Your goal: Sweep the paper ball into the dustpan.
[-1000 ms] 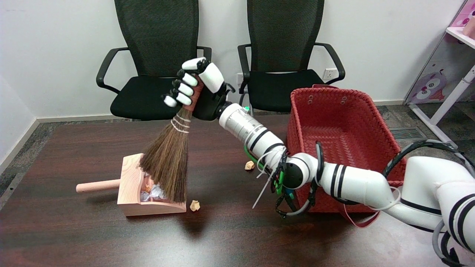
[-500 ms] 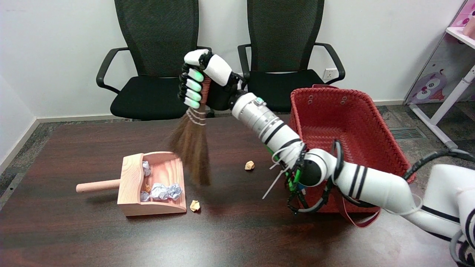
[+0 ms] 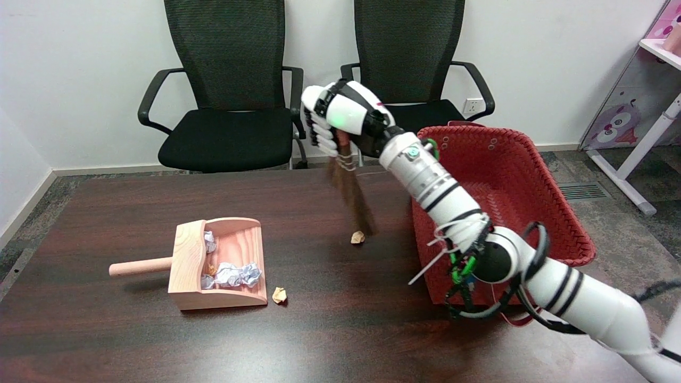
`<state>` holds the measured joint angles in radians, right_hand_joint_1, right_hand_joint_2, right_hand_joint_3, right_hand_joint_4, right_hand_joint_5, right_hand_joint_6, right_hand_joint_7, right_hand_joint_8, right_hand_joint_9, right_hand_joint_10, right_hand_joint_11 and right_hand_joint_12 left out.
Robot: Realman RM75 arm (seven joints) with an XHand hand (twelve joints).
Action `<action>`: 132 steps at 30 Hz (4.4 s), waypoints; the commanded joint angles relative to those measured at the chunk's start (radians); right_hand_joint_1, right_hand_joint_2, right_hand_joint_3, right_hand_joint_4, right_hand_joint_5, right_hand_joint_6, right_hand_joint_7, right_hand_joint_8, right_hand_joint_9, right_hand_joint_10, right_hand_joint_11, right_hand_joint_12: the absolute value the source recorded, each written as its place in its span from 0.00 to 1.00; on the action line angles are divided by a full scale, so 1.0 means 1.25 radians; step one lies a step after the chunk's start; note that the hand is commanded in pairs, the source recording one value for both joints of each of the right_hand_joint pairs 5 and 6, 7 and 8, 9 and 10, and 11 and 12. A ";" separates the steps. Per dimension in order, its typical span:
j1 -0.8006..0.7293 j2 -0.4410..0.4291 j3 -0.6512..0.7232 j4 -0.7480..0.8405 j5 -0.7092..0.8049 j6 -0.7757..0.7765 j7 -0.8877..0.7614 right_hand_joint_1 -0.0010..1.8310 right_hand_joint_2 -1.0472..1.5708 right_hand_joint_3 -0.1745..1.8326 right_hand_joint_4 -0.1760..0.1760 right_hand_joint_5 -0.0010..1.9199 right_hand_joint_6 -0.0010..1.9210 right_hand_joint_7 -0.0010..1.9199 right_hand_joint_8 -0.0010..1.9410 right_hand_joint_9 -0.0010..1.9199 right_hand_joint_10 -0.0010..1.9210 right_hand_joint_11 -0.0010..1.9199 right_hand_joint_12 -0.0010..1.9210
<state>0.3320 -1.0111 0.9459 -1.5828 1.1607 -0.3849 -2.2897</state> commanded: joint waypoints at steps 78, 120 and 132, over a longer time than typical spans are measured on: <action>0.215 -0.430 -0.192 0.433 -0.021 -0.046 0.569 0.41 0.75 0.76 0.50 1.00 1.00 1.00 0.99 1.00 1.00 0.70 0.70; -0.005 0.069 -0.049 -0.008 0.096 -0.182 -0.134 0.44 1.00 0.88 0.58 1.00 1.00 1.00 0.99 1.00 1.00 1.00 1.00; 0.026 0.069 -0.031 0.091 0.222 -0.242 -0.134 0.44 1.00 0.93 0.57 1.00 1.00 1.00 0.99 1.00 1.00 1.00 1.00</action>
<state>0.3830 -1.0080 0.8538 -1.5366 1.2545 -0.5949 -2.3229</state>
